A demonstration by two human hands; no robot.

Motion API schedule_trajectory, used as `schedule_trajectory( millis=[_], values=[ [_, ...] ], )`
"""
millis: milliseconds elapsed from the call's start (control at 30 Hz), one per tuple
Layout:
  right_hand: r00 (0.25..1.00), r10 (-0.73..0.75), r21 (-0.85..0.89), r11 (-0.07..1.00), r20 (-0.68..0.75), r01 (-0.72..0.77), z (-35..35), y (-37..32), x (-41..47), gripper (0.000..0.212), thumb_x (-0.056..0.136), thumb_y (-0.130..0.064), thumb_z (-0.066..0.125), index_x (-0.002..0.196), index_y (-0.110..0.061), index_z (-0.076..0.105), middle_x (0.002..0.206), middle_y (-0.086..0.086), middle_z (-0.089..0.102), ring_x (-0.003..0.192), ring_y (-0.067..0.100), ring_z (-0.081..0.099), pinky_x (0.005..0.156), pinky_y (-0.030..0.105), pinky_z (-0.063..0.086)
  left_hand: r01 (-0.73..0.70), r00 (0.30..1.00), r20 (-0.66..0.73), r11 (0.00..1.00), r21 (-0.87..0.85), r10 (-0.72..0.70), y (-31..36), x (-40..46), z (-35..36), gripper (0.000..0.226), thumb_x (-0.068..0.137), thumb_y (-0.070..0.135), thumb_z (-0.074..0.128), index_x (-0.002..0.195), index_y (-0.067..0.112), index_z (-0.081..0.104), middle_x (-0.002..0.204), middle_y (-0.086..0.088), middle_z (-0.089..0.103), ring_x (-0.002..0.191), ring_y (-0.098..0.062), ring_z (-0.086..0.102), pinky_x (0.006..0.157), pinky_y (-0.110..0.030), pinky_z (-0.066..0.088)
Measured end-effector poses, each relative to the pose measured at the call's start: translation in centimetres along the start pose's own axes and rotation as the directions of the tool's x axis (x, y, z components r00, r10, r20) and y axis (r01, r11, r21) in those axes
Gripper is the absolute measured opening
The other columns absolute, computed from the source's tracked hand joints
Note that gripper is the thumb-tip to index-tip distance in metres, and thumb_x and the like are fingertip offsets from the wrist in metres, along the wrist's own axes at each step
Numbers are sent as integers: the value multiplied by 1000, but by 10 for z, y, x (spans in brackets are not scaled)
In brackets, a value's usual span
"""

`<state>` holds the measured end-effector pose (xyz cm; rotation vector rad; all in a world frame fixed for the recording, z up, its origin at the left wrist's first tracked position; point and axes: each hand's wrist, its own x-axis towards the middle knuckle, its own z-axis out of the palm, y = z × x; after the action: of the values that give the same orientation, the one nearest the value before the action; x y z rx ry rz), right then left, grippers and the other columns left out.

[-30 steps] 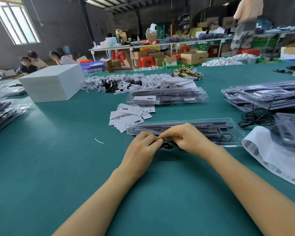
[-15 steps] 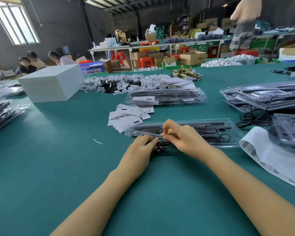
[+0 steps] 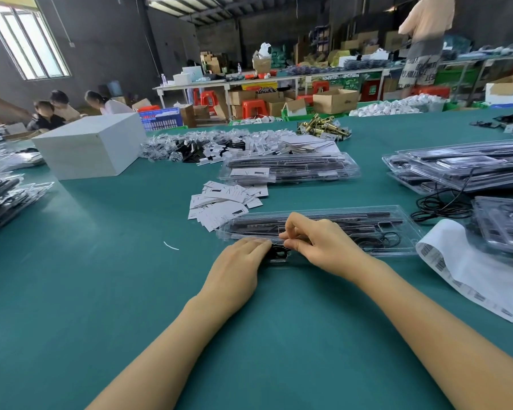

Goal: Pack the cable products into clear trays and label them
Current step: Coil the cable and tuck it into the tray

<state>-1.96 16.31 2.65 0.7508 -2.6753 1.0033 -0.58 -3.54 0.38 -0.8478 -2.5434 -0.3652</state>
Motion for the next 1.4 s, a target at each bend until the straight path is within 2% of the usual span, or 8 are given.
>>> schedule_trajectory(
  millis=[133, 300, 500, 700, 900, 1033, 1200, 1400],
  values=[
    [1000, 18, 14, 1000, 8, -18, -1, 1, 0, 32, 91, -21, 62, 80, -37, 37, 100, -9, 71, 99, 13, 66, 86, 40, 51, 3, 997, 76, 1000, -26, -1, -11, 0, 1, 48, 90, -5, 46, 136, 7, 51, 134, -7, 57, 125, -24, 50, 103, -35, 40],
    [1000, 23, 88, 996, 17, -25, -4, 5, 1, 31, 92, -19, 62, 80, -37, 40, 103, -6, 71, 100, 4, 65, 88, 39, 52, 18, 999, 41, 999, -50, -16, -12, 2, -1, 36, 94, 3, 51, 127, 12, 62, 119, -10, 62, 107, -30, 58, 86, -41, 47],
    [986, 113, 290, 946, 121, -144, -20, 13, 1, 13, 83, -12, 73, 89, -21, 67, 97, -2, 73, 94, 8, 68, 92, 30, 53, 298, 953, 54, 896, -328, -297, -4, 1, -1, 25, 94, 15, 59, 114, 25, 71, 106, 3, 65, 105, -16, 53, 91, -29, 41],
    [960, 217, 225, 941, 174, -254, -43, 24, -4, 6, 82, -23, 74, 86, -26, 76, 90, -8, 74, 86, 12, 68, 72, 21, 53, 502, 847, 108, 717, -484, -520, -5, 2, -5, 14, 84, 26, 71, 94, 34, 76, 92, 23, 69, 104, -2, 59, 98, -28, 38],
    [951, 215, 178, 950, 223, -256, -44, 21, -5, 19, 73, -29, 81, 91, -25, 75, 90, -6, 74, 89, 11, 68, 88, 32, 54, 580, 800, 138, 696, -422, -583, -1, 1, -5, 12, 85, 36, 68, 87, 48, 71, 94, 33, 64, 120, -6, 47, 104, -40, 23],
    [974, 130, -40, 991, 184, -124, -40, 17, -3, 20, 72, -22, 80, 90, -25, 73, 86, -15, 70, 83, -4, 62, 77, 19, 51, 568, 814, 133, 726, -387, -566, 0, -1, -6, 15, 88, 35, 65, 91, 49, 70, 100, 31, 63, 121, -6, 41, 105, -37, 23],
    [987, 48, -165, 986, 155, -22, -36, 14, -2, 16, 76, -13, 72, 91, -20, 71, 86, -12, 67, 79, 2, 60, 69, 10, 45, 489, 871, 110, 826, -280, -479, -2, -4, -5, 21, 92, 33, 60, 105, 47, 68, 109, 24, 60, 115, -12, 35, 95, -29, 21],
    [987, 34, -255, 967, 155, 7, -36, 9, -2, 14, 78, -29, 75, 89, -21, 74, 88, -9, 68, 80, 6, 57, 74, 23, 47, 391, 911, 154, 920, -26, -382, -7, -10, -4, 32, 99, 39, 42, 125, 55, 52, 123, 15, 52, 120, -17, 31, 101, -33, 19]
  ],
)
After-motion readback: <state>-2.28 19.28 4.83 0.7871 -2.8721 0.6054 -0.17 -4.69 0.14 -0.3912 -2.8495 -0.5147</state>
